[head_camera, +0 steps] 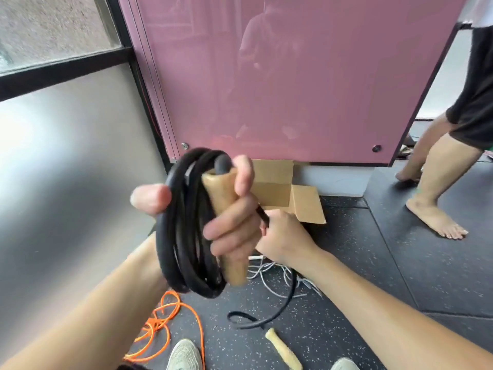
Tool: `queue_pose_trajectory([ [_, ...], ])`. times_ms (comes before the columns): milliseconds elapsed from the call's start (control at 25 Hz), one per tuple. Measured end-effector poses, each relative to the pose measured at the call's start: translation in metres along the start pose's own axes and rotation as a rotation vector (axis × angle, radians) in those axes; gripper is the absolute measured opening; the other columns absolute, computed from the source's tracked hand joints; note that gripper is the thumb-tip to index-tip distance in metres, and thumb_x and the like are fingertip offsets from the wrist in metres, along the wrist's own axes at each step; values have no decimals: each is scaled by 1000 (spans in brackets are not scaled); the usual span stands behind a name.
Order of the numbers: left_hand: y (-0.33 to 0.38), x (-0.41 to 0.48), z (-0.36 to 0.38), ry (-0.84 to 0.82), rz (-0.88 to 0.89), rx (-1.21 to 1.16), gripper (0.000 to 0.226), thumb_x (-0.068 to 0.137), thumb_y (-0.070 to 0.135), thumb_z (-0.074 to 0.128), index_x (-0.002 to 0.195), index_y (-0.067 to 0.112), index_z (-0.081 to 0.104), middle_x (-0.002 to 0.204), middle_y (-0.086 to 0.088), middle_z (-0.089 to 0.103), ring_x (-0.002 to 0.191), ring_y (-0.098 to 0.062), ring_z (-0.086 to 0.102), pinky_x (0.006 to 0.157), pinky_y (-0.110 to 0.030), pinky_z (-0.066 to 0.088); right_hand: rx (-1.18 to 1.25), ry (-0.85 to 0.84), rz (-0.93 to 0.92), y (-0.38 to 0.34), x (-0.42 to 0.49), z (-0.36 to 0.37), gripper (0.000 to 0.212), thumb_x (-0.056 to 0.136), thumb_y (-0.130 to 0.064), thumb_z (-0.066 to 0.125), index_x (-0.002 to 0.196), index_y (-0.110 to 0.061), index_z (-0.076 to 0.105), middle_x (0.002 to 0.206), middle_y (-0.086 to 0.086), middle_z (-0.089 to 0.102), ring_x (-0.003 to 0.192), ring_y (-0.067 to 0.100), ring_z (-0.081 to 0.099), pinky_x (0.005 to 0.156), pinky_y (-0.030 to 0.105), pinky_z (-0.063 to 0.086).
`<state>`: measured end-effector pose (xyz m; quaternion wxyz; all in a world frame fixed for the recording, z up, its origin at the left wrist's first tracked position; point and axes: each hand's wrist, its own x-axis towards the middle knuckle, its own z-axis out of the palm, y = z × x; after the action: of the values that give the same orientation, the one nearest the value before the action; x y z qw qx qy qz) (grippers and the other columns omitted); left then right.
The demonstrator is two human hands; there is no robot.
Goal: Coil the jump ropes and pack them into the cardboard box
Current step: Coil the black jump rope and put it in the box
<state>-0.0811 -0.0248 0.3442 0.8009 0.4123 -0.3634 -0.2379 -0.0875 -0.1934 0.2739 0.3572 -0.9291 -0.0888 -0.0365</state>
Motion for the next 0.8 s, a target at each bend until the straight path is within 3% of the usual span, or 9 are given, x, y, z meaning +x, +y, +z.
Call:
queue_pose_trajectory([
  [80, 32, 1, -1, 203, 202, -122, 85, 68, 65, 8, 108, 3, 51, 64, -8, 57, 55, -25, 51, 59, -36, 42, 18, -271, 100, -7, -16, 18, 23, 75, -28, 68, 63, -17, 52, 62, -1, 58, 63, 20, 55, 58, 31, 44],
  [160, 37, -9, -32, 409, 243, -29, 46, 71, 49, 40, 91, 11, 58, 56, 0, 50, 48, -17, 46, 53, -28, 41, -61, -467, 60, -21, -39, 34, 17, 76, -27, 69, 73, -21, 55, 72, 3, 63, 70, 24, 60, 56, 29, 41],
  [200, 41, -23, -41, 718, 240, 188, 29, 64, 41, 55, 78, 17, 61, 51, 3, 49, 45, -15, 45, 52, -26, 41, -101, -494, 6, -30, -50, 37, 15, 78, -26, 68, 79, -22, 54, 74, 2, 61, 71, 26, 59, 55, 28, 40],
  [280, 33, -41, -62, 1155, -3, 694, 31, 64, 47, 73, 63, 18, 62, 47, 6, 57, 53, -17, 53, 66, -31, 45, -147, -443, -138, -45, -64, 34, 13, 82, -23, 65, 87, -23, 53, 72, 1, 57, 69, 28, 56, 57, 30, 44],
  [320, 25, -46, -66, 1183, -191, 877, 43, 65, 59, 75, 64, 18, 65, 51, 9, 63, 62, -16, 59, 74, -34, 46, -198, -351, -223, -47, -64, 28, 11, 83, -22, 62, 91, -23, 56, 73, 3, 59, 71, 30, 58, 60, 32, 46],
  [480, 5, -40, -56, 684, -609, 1333, 95, 33, 107, 43, 77, 29, 72, 83, 13, 72, 92, -7, 66, 93, -34, 47, -189, -6, -346, -36, -41, -8, 14, 78, -13, 61, 85, -22, 69, 62, -6, 62, 58, 23, 57, 55, 33, 49],
  [600, 2, -20, -14, 175, -741, 1362, 72, 42, 103, 24, 65, 49, 65, 64, 35, 62, 76, 23, 56, 74, -4, 36, -154, 295, -414, -39, -29, -26, 13, 70, -10, 65, 69, -20, 56, 55, -15, 47, 53, 13, 45, 50, 23, 46],
  [680, 0, -13, 4, -2, -777, 1255, 62, 47, 86, 27, 68, 42, 65, 57, 48, 53, 69, 36, 46, 72, 5, 33, -165, 474, -570, -47, -30, -32, 11, 67, -8, 63, 61, -8, 55, 53, -6, 50, 61, 18, 43, 60, -4, 36],
  [800, -19, -27, 0, -102, -769, 1021, 115, 34, 103, 50, 103, 12, 71, 82, 19, 69, 77, 10, 61, 90, -16, 47, -151, 517, -576, -32, -26, -40, 5, 64, -9, 62, 61, -7, 58, 51, 1, 52, 51, 14, 40, 60, -2, 38],
])
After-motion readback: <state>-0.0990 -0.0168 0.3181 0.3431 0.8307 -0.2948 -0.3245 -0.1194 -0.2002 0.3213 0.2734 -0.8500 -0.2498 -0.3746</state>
